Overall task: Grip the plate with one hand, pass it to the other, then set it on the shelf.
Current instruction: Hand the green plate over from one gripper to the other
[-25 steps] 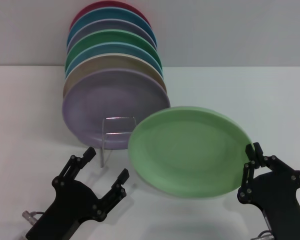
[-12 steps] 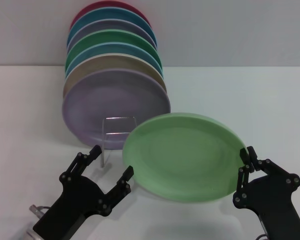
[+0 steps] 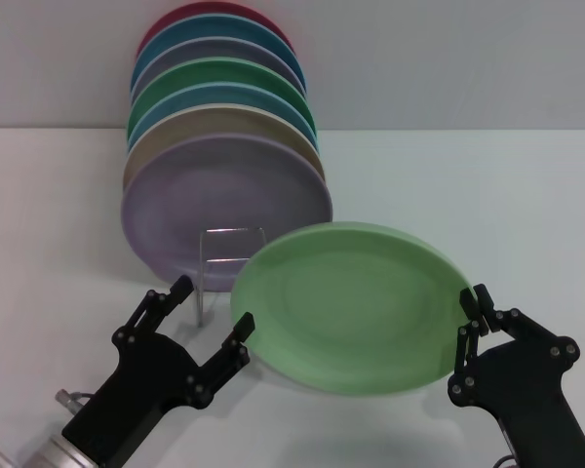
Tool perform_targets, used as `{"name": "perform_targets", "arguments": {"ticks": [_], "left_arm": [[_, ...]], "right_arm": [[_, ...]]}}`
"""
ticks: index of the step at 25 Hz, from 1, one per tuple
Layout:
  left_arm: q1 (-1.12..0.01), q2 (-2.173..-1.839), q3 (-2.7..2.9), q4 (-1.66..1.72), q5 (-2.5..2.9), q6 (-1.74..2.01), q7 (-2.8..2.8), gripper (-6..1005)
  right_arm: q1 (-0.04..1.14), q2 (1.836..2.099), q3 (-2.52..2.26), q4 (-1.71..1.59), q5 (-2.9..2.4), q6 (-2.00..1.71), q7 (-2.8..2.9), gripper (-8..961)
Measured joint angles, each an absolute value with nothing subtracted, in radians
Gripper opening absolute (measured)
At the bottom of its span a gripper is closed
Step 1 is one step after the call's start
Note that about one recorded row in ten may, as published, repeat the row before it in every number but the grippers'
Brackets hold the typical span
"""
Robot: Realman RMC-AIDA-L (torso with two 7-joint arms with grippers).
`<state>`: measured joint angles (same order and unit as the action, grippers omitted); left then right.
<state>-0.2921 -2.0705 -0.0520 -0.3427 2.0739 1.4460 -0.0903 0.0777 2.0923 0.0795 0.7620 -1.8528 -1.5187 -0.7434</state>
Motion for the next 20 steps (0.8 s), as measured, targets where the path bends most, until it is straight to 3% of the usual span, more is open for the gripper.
{"name": "perform_targets", "arguments": {"ticks": [20], "left_arm": [[-0.316,-2.071,-0.060,-0.336,2.080,1.423,-0.128,825]], "right_arm": [[0.092,2.092,0.068,0.755,-1.853,-1.519,-0.744,19]]}}
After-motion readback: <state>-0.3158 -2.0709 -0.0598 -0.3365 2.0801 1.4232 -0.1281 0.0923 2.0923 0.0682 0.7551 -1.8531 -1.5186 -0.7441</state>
